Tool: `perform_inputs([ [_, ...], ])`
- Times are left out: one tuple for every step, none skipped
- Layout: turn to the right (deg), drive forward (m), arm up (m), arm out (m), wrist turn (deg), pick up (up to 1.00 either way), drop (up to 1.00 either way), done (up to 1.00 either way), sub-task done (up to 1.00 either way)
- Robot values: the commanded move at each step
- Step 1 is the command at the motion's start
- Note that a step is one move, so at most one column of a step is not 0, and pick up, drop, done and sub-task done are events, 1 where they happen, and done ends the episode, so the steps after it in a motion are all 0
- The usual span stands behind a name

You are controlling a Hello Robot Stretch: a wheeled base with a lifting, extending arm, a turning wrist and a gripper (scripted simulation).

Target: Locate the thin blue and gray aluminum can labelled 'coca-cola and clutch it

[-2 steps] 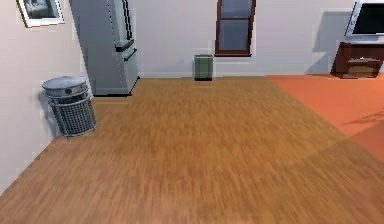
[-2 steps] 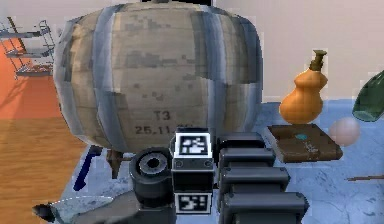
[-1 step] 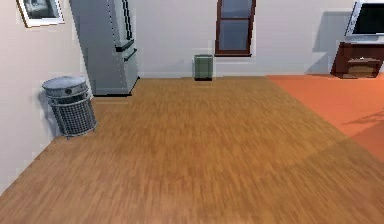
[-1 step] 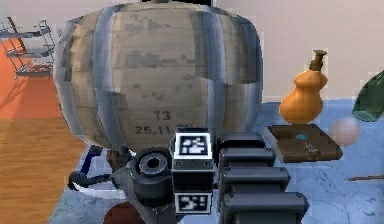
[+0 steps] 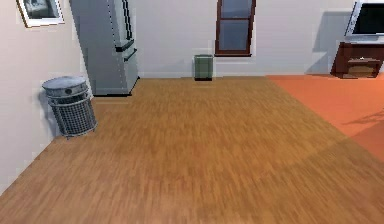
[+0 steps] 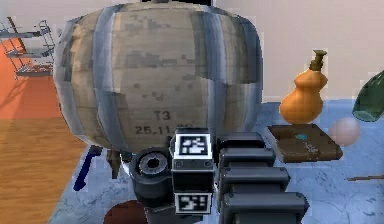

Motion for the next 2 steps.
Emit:
perform_inputs([
  [0.0,0.0,-0.14,0.0,0.0,0.0,0.0,0.0,0.0],
  [0.0,0.0,0.0,0.0,0.0,1.0,0.0,0.0,0.0],
])
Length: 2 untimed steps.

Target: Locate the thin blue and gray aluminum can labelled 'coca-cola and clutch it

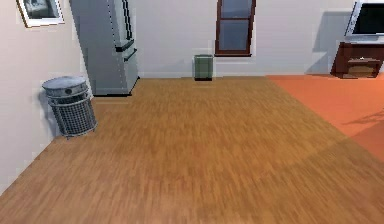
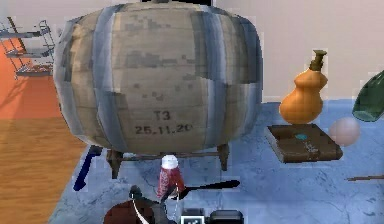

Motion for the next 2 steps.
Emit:
perform_inputs([
  [0.0,0.0,0.1,0.0,0.0,0.0,0.0,0.0,0.0],
  [0.0,0.0,0.0,0.0,0.0,0.0,0.0,1.0,0.0],
])
